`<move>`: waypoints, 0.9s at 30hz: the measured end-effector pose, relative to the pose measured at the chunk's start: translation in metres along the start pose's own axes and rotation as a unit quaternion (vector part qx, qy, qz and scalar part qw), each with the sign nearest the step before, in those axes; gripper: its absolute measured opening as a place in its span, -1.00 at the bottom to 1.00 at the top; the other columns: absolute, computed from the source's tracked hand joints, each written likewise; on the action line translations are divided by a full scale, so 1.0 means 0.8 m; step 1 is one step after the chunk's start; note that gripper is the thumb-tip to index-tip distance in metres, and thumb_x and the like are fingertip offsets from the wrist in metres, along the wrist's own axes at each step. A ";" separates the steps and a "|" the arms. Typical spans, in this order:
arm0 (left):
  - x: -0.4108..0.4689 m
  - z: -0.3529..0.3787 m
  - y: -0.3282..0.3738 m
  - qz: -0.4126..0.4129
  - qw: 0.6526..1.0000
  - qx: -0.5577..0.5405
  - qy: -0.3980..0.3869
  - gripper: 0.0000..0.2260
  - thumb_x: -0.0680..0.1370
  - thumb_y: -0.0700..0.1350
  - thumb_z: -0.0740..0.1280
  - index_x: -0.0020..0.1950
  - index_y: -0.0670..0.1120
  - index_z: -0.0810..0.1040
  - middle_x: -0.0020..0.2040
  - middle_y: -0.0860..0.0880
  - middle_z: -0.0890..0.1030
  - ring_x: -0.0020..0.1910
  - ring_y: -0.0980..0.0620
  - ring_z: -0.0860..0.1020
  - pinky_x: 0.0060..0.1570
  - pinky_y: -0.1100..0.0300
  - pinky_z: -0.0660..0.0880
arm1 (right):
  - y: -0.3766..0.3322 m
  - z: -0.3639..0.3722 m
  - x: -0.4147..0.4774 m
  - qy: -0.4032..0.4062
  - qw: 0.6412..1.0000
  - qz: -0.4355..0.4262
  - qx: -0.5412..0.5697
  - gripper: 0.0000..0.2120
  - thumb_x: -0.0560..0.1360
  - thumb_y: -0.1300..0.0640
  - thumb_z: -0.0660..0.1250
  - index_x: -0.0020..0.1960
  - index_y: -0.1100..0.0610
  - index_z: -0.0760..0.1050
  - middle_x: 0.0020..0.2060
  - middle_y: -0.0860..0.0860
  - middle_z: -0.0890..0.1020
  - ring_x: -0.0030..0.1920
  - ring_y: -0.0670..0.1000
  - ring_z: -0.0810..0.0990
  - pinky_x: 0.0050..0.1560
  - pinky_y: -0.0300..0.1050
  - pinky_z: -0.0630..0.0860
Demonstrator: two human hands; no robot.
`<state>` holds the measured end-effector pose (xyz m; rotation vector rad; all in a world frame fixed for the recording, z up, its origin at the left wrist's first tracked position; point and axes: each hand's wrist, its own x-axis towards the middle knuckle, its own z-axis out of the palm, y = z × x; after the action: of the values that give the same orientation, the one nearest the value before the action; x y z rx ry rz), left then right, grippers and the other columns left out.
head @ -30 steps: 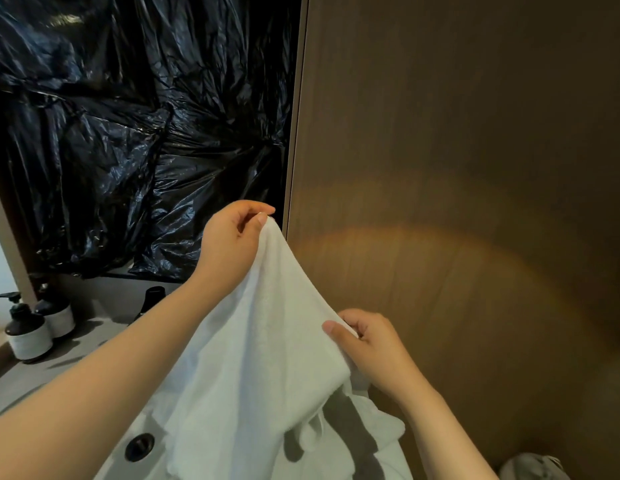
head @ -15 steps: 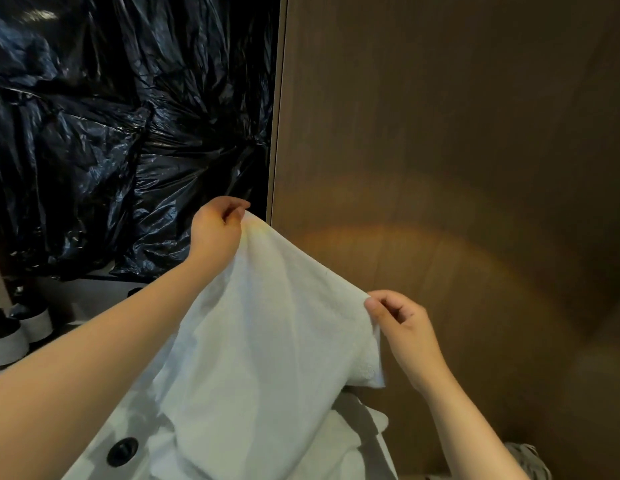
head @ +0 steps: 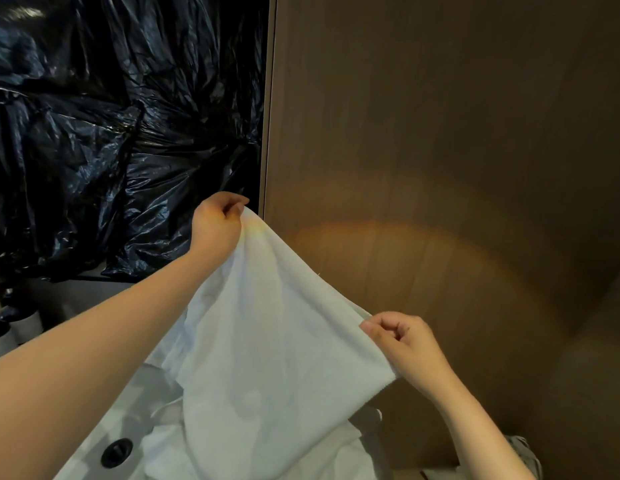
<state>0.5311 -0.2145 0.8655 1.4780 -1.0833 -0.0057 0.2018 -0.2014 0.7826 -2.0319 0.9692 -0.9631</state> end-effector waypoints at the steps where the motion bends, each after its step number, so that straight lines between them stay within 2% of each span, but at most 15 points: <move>1: 0.001 -0.003 0.000 0.004 1.000 0.006 -0.001 -0.82 0.61 -0.16 0.23 0.08 -0.01 0.61 -0.09 0.12 0.55 -0.21 0.26 0.47 -0.24 0.46 0.27 | 0.006 -0.005 -0.001 -0.010 1.000 0.002 -0.026 -0.64 0.48 -0.27 0.29 -0.18 -0.01 0.66 -0.33 0.15 0.59 -0.30 0.27 0.51 -0.32 -0.08 0.40; 4: 0.001 -0.012 0.002 0.010 1.000 0.008 -0.010 -0.82 0.61 -0.18 0.23 0.11 -0.07 0.61 -0.03 0.05 0.57 -0.16 0.17 0.49 -0.15 0.38 0.32 | 0.015 -0.023 -0.001 -0.027 0.989 0.007 -0.142 -0.51 0.47 -0.35 0.24 -0.30 0.04 0.57 -0.42 0.11 0.52 -0.40 0.15 0.47 -0.37 -0.10 0.34; 7: 0.001 -0.020 0.005 0.006 1.000 0.006 -0.007 -0.81 0.61 -0.18 0.23 0.14 -0.10 0.61 0.02 0.02 0.57 -0.02 0.05 0.50 0.01 0.22 0.36 | 0.011 -0.046 0.005 -0.022 0.965 -0.008 -0.259 -0.56 0.52 -0.29 0.21 -0.36 -0.01 0.47 -0.46 -0.02 0.48 -0.46 -0.02 0.45 -0.40 -0.22 0.34; 9: 0.005 -0.025 0.005 0.006 1.000 0.007 0.001 -0.79 0.61 -0.18 0.23 0.16 -0.11 0.61 0.06 -0.01 0.59 0.02 0.05 0.50 0.05 0.21 0.35 | 0.002 -0.059 0.014 -0.001 0.943 -0.038 -0.332 -0.66 0.55 -0.24 0.19 -0.30 -0.09 0.47 -0.46 -0.13 0.49 -0.42 -0.13 0.49 -0.38 -0.26 0.41; 12: 0.015 -0.033 0.009 -0.001 1.000 0.001 0.031 -0.78 0.61 -0.19 0.23 0.16 -0.11 0.62 0.10 -0.05 0.62 0.04 0.04 0.51 0.06 0.21 0.35 | -0.020 -0.074 0.036 0.044 0.905 -0.072 -0.416 -0.82 0.57 -0.17 0.20 -0.16 -0.17 0.48 -0.30 -0.26 0.52 -0.29 -0.23 0.51 -0.27 -0.41 0.38; 14: 0.023 -0.036 0.015 -0.006 0.998 0.002 0.057 -0.78 0.60 -0.18 0.22 0.16 -0.10 0.62 0.09 -0.06 0.64 0.01 0.05 0.51 0.01 0.23 0.34 | -0.038 -0.086 0.056 0.076 0.890 -0.087 -0.441 -0.88 0.58 -0.12 0.23 -0.08 -0.17 0.51 -0.22 -0.25 0.55 -0.22 -0.21 0.54 -0.21 -0.43 0.40; 16: 0.032 -0.038 0.024 -0.003 0.997 -0.002 0.082 -0.78 0.60 -0.18 0.22 0.16 -0.10 0.62 0.09 -0.06 0.64 -0.03 0.09 0.48 -0.04 0.25 0.32 | -0.056 -0.101 0.077 0.108 0.878 -0.097 -0.456 -0.88 0.59 -0.06 0.25 0.02 -0.12 0.56 -0.11 -0.16 0.63 -0.12 -0.14 0.59 -0.11 -0.35 0.49; 19: 0.044 -0.042 0.037 0.003 0.994 -0.019 0.106 -0.79 0.60 -0.17 0.23 0.14 -0.09 0.62 0.07 -0.05 0.65 -0.04 0.11 0.48 -0.05 0.26 0.33 | -0.088 -0.120 0.105 0.135 0.852 -0.089 -0.499 -0.77 0.58 0.07 0.32 0.22 0.00 0.56 0.12 -0.02 0.64 0.11 0.00 0.61 0.13 -0.18 0.52; 21: 0.051 -0.044 0.044 0.010 0.993 -0.031 0.116 -0.79 0.59 -0.16 0.24 0.13 -0.09 0.63 0.06 -0.04 0.65 -0.02 0.11 0.50 -0.04 0.27 0.34 | -0.111 -0.129 0.119 0.153 0.841 -0.084 -0.513 -0.71 0.56 0.12 0.35 0.27 0.03 0.53 0.18 0.01 0.62 0.17 0.02 0.60 0.18 -0.15 0.50; 23: 0.057 -0.047 0.050 0.023 0.991 -0.038 0.129 -0.79 0.59 -0.17 0.24 0.12 -0.08 0.63 0.05 -0.03 0.65 -0.01 0.09 0.52 -0.06 0.32 0.34 | -0.128 -0.138 0.128 0.174 0.842 -0.085 -0.504 -0.71 0.56 0.14 0.34 0.28 0.03 0.52 0.19 0.02 0.62 0.18 0.04 0.59 0.18 -0.12 0.51; 25: 0.060 -0.049 0.054 0.035 0.988 -0.043 0.142 -0.80 0.58 -0.16 0.24 0.10 -0.07 0.64 0.04 -0.02 0.65 -0.03 0.11 0.51 -0.11 0.38 0.33 | -0.139 -0.145 0.132 0.190 0.849 -0.100 -0.483 -0.78 0.59 0.13 0.30 0.23 0.03 0.49 0.08 0.03 0.65 0.05 0.03 0.61 0.05 -0.10 0.56; 27: 0.060 -0.050 0.056 0.044 0.987 -0.055 0.143 -0.80 0.58 -0.17 0.24 0.10 -0.08 0.64 0.04 -0.04 0.65 -0.01 0.08 0.54 -0.06 0.32 0.37 | -0.142 -0.146 0.132 0.204 0.855 -0.118 -0.461 -0.75 0.61 0.10 0.27 0.28 0.04 0.42 0.00 0.04 0.65 -0.04 0.04 0.62 -0.06 -0.08 0.61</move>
<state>0.5539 -0.2046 0.9385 1.2865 -0.8981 0.2001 0.1899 -0.2632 0.9660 -2.8441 1.6720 -1.2350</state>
